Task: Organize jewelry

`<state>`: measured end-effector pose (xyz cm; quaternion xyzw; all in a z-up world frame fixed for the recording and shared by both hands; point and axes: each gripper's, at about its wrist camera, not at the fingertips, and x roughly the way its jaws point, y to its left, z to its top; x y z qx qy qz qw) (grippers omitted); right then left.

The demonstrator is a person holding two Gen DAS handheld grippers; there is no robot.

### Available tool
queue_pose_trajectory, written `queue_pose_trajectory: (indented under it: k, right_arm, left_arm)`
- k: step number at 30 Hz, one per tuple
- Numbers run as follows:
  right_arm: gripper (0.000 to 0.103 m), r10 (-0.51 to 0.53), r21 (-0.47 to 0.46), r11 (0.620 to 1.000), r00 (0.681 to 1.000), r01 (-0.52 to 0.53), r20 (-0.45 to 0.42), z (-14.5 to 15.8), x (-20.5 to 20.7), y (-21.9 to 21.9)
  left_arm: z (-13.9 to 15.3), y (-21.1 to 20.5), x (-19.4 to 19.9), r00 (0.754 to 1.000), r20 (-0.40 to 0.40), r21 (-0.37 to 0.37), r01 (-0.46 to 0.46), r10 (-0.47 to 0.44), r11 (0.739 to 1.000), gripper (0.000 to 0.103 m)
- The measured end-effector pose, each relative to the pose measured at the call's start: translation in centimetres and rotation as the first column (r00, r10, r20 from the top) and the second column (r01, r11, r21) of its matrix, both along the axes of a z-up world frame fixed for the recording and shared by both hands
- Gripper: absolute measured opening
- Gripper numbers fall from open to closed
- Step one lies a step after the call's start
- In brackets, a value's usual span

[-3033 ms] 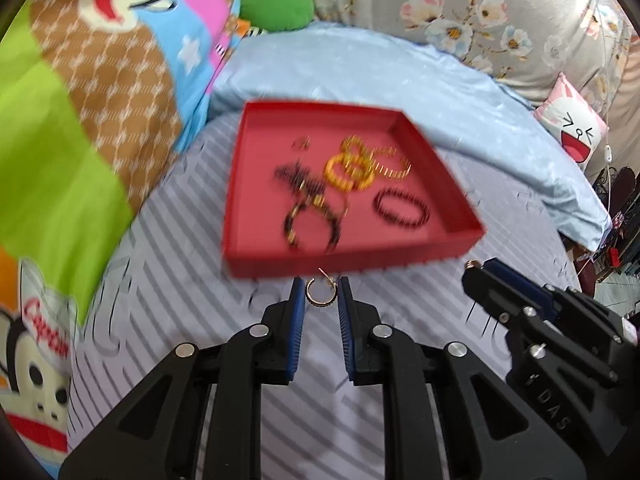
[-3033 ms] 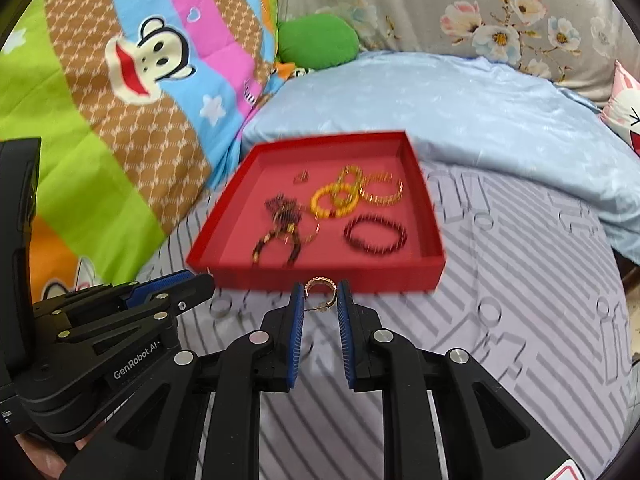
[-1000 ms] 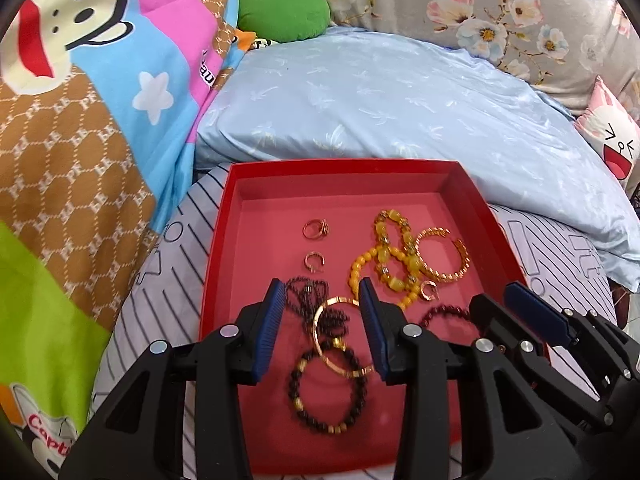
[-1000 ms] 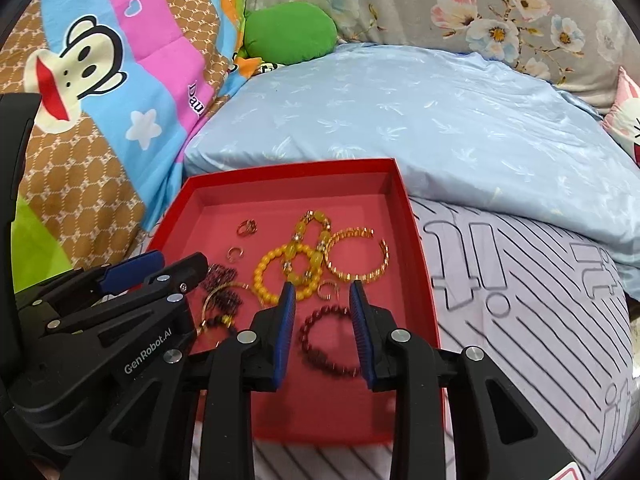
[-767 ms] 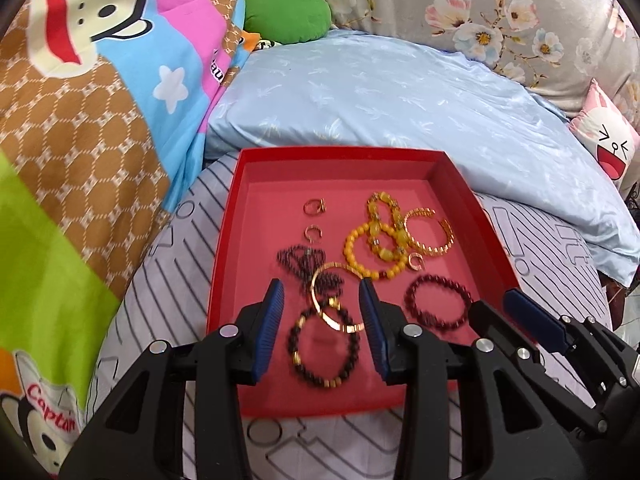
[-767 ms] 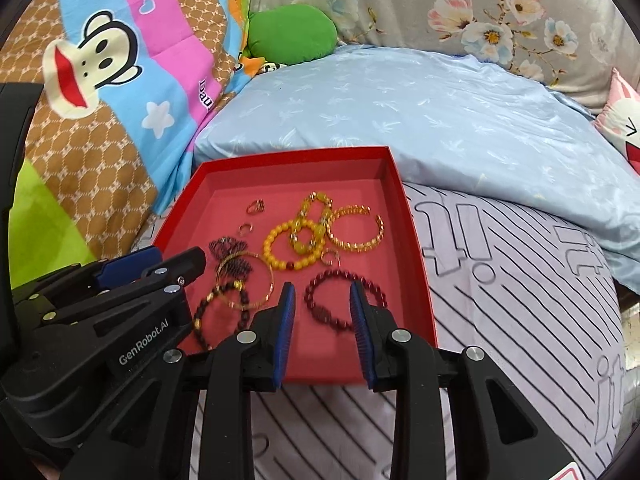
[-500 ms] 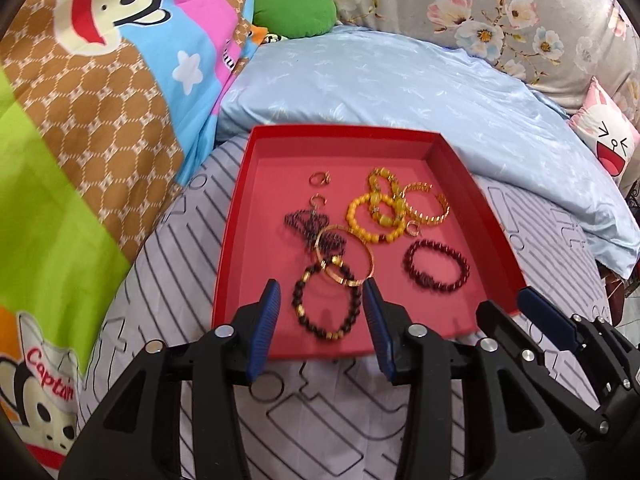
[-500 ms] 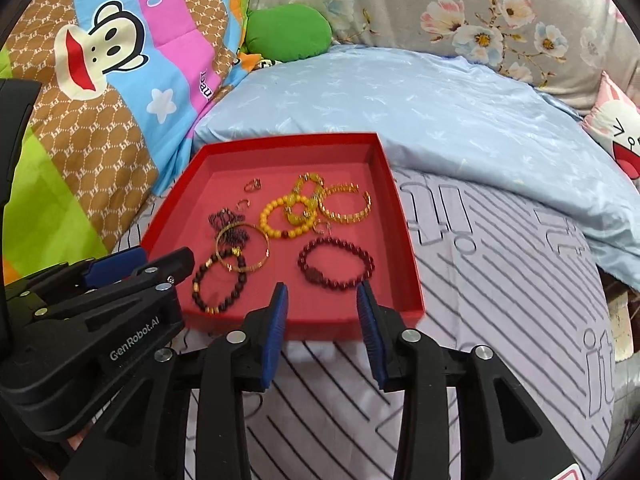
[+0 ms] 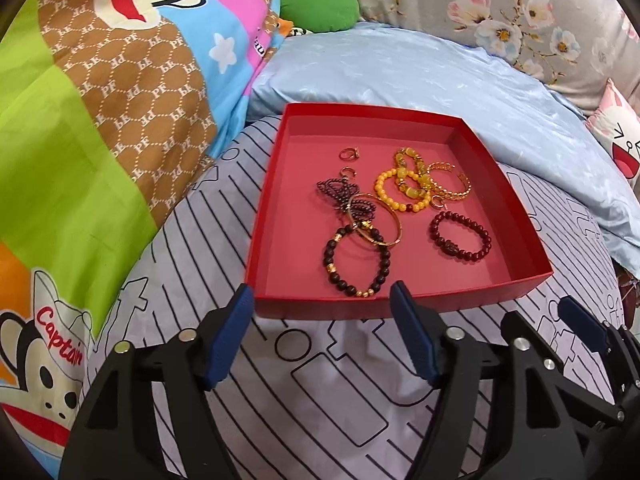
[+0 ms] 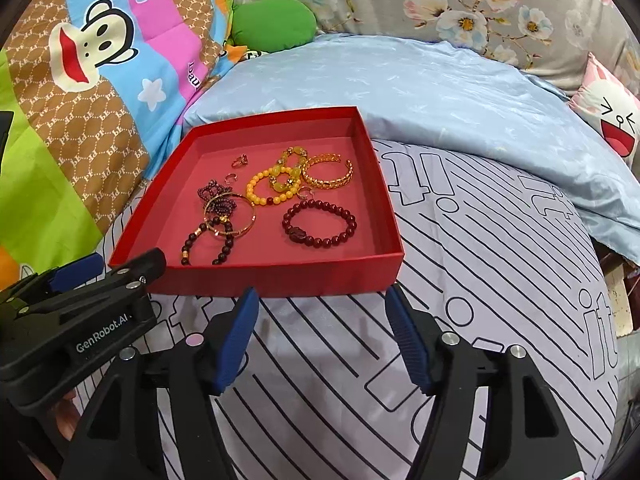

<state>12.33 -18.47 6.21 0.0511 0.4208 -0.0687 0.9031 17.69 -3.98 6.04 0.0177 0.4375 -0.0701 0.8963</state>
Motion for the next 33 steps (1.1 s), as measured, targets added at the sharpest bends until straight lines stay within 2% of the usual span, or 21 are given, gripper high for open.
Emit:
queue_pose_trajectory:
  k: [1, 3, 4, 5, 9, 13, 24, 30, 33]
  right_arm:
    - [0.069, 0.007, -0.007, 1.000, 1.000, -0.007, -0.007, -0.1, -0.1, 0.2]
    - [0.079, 0.028, -0.012, 1.000, 1.000, -0.028, -0.006, -0.3, -0.3, 0.7]
    - [0.082, 0.036, -0.023, 0.999, 0.999, -0.036, -0.001, -0.3, -0.6, 1.0]
    - [0.083, 0.045, -0.038, 0.998, 0.999, -0.045, 0.003, -0.3, -0.7, 1.3]
    - [0.085, 0.075, -0.098, 0.992, 0.997, -0.075, -0.008, -0.6, -1.1, 2.5]
    - [0.088, 0.073, -0.066, 0.995, 0.997, -0.075, -0.037, -1.2, -1.3, 2.1]
    - [0.089, -0.008, -0.013, 1.000, 1.000, 0.008, -0.007, -0.3, -2.4, -0.4]
    - [0.089, -0.008, 0.024, 1.000, 1.000, 0.007, 0.013, 0.3, -2.6, -0.5]
    - [0.090, -0.005, 0.062, 0.998, 1.000, 0.005, -0.006, 0.1, -2.5, -0.8]
  left_arm:
    - [-0.1, 0.1, -0.1, 1.000, 0.002, 0.005, -0.005, 0.005, 1.000, 0.070]
    - [-0.1, 0.2, -0.4, 1.000, 0.001, 0.003, -0.003, 0.003, 1.000, 0.081]
    - [-0.1, 0.2, -0.7, 1.000, 0.009, 0.014, -0.004, 0.004, 1.000, 0.087]
    - [-0.1, 0.1, -1.0, 1.000, 0.020, 0.024, -0.003, 0.003, 1.000, 0.088]
    - [-0.1, -0.4, -1.8, 0.999, 0.035, 0.071, 0.014, -0.016, 0.997, 0.090]
    - [0.1, 0.1, -2.2, 0.999, 0.033, 0.061, -0.004, 0.002, 0.998, 0.090]
    - [0.1, 1.8, -2.3, 0.999, 0.031, 0.060, -0.042, 0.040, 0.997, 0.091]
    - [-0.2, 1.8, -2.5, 0.999, 0.020, 0.067, -0.038, 0.036, 0.997, 0.091]
    - [-0.3, 1.9, -2.5, 0.999, 0.017, 0.067, -0.034, 0.033, 0.997, 0.091]
